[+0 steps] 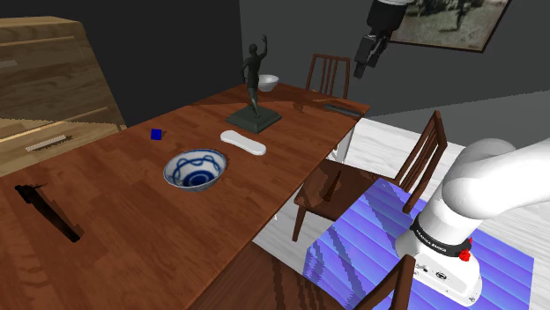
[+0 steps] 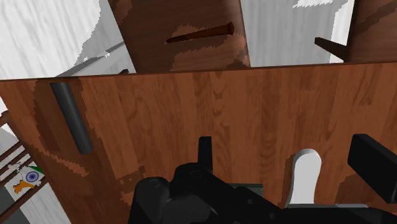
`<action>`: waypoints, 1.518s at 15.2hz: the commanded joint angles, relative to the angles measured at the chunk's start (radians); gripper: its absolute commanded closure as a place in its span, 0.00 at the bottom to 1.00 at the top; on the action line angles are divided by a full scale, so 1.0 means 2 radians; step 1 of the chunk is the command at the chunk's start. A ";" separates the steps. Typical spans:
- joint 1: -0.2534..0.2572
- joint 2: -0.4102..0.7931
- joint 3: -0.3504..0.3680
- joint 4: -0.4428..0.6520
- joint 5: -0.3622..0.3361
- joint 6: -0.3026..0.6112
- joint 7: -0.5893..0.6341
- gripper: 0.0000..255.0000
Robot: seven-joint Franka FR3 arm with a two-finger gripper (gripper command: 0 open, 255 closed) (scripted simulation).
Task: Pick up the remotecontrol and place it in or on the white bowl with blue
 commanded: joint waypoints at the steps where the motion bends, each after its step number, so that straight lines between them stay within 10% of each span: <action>1: 0.000 0.000 0.000 0.000 0.000 0.000 0.000 0.00; 23: 0.025 0.375 0.068 0.129 0.023 0.194 0.094 0.00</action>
